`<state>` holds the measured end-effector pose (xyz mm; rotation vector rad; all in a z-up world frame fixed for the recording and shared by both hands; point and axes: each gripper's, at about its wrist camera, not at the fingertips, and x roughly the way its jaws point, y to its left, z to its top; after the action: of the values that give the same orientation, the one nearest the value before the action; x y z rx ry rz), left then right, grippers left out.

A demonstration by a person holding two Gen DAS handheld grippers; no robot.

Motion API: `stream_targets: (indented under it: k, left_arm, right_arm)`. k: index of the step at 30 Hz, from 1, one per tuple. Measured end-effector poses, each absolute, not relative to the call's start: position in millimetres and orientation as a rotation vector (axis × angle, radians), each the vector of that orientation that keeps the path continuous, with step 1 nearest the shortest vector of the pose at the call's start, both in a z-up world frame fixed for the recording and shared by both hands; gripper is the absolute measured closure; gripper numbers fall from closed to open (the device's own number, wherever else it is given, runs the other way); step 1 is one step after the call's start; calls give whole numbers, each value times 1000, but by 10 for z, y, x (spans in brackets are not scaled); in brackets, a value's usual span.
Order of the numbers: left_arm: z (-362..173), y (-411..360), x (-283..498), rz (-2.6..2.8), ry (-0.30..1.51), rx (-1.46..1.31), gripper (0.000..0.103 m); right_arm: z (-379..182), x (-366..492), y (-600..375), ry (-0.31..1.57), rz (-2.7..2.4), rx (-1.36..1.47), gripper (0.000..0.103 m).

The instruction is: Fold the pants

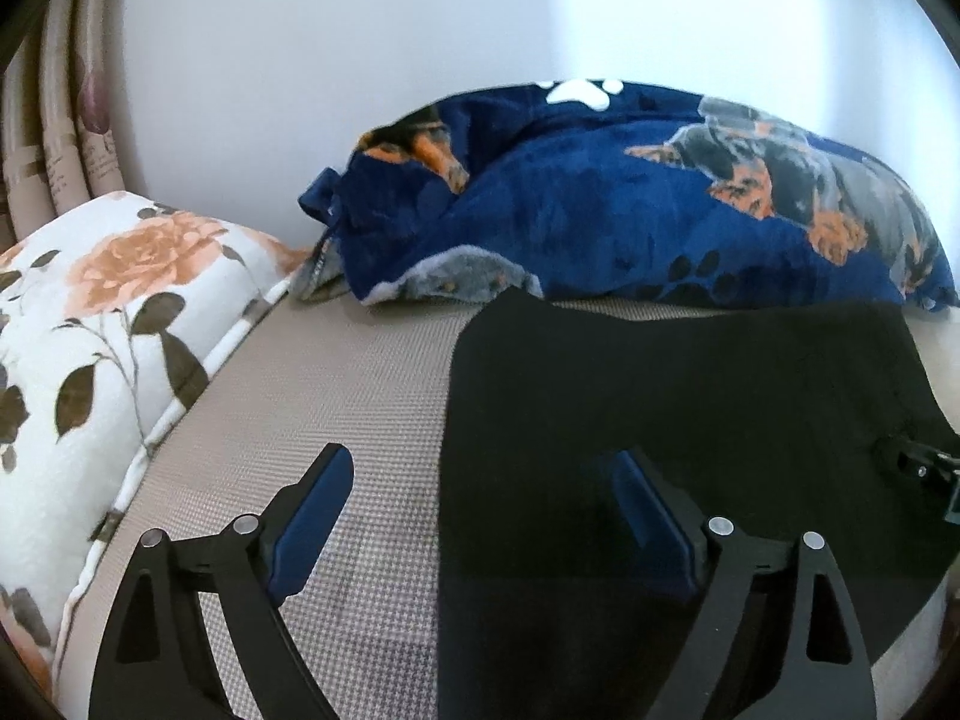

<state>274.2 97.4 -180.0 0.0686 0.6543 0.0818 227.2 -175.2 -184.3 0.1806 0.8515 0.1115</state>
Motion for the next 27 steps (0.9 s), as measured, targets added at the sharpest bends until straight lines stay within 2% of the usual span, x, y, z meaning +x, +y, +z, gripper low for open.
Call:
stream_targets:
  k: [6,9,14,27]
  left_arm:
    - [-1501,983,2245,101,588,82,14]
    - [-1269,915,1926,94,535,102,6]
    - [-841,740,1434,105,443,146,0]
    - [22,492,346,150,265,117,0]
  right_arm:
    - [-1509,1679,-1804,732,49,255,14]
    - [-1417,1348,-1872,723,67,331,13]
    - [-1279,834,-1884,699,112,354,13]
    - [-856,114,-1943,627,181,356,11]
